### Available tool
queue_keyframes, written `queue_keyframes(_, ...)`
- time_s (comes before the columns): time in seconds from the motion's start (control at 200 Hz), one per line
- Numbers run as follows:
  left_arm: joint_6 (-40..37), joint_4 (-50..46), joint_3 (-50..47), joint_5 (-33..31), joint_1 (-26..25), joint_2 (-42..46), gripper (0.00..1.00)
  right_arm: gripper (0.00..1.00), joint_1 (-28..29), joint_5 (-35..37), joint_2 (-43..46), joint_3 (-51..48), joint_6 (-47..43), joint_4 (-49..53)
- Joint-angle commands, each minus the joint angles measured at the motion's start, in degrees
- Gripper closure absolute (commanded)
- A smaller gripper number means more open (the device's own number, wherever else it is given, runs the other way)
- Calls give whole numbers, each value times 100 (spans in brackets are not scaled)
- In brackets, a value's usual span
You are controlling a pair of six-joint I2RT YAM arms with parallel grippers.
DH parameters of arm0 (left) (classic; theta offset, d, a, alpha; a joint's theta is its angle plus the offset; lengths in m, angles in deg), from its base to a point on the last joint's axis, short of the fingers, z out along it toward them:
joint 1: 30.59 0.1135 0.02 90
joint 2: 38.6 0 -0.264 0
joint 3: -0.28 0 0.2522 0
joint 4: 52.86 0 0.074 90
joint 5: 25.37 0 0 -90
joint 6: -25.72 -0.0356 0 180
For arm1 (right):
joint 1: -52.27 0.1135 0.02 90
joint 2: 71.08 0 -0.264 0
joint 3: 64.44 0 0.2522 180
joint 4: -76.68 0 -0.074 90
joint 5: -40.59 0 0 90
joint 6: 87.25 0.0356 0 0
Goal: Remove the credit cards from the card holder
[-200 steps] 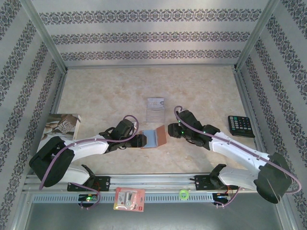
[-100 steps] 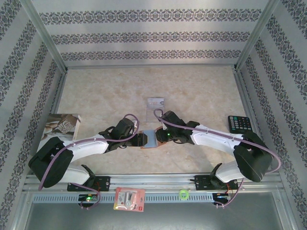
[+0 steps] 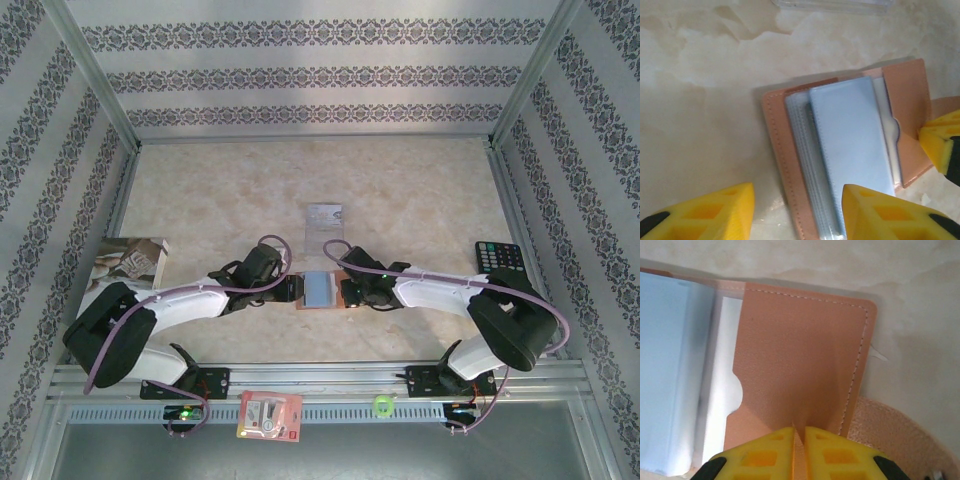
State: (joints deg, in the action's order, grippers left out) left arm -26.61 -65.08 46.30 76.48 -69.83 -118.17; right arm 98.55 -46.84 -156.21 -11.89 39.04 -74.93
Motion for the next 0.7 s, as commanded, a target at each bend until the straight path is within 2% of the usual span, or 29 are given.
queue_keyframes(0.0, -186, -311, 99, -325, 70, -30, 51, 85, 14, 337, -40, -122, 141, -7)
queue_keyframes(0.2, -311, -248, 252, -118, 57, -284, 54, 85, 22, 287, -26, -212, 161, -195)
queue_keyframes(0.385, -348, -240, 347, -131, 48, -614, 57, 79, 67, 148, 105, -244, 48, -448)
queue_keyframes(0.46, -365, -257, 362, -144, 48, -707, 57, 75, 115, 117, 227, -223, -60, -518)
queue_keyframes(0.6, -349, -233, 351, -144, 48, -724, 57, 55, 201, -122, 532, -182, -365, -707)
queue_keyframes(0.695, -339, -198, 350, -119, 46, -748, 57, 49, 270, -255, 543, -75, -552, -783)
